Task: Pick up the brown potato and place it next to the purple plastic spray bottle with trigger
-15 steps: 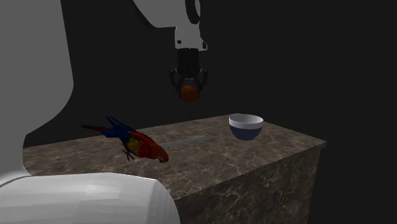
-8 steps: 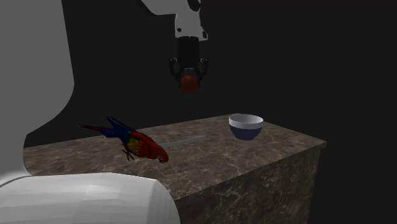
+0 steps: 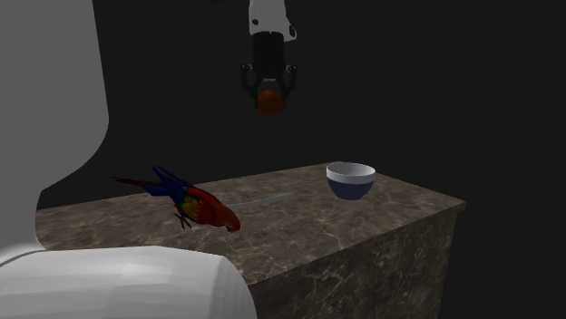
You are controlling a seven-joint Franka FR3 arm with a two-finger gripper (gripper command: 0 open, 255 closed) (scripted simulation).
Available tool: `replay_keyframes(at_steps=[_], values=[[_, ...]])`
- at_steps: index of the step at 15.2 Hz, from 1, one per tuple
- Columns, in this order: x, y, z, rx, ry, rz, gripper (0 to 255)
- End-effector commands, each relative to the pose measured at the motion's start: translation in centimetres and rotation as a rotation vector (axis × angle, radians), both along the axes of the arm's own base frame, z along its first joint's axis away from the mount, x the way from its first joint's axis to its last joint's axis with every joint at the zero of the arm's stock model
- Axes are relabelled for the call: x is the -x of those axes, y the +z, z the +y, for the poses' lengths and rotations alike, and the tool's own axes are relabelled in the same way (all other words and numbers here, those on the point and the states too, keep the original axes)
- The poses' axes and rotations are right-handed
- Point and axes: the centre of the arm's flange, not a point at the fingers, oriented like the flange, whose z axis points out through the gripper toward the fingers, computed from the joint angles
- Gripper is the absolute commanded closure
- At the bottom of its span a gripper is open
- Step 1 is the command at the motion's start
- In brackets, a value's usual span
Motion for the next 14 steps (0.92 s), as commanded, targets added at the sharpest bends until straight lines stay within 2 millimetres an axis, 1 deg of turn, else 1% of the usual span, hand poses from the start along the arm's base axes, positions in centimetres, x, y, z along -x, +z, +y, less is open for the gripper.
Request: replay_keyframes(at_steps=[1, 5, 14], values=[[0.1, 1.1, 0.1, 0.000, 0.000, 0.000, 255], [0.1, 3.1, 0.1, 0.000, 0.000, 0.000, 255], [2.8, 3.1, 11.6, 0.000, 0.000, 0.000, 255]])
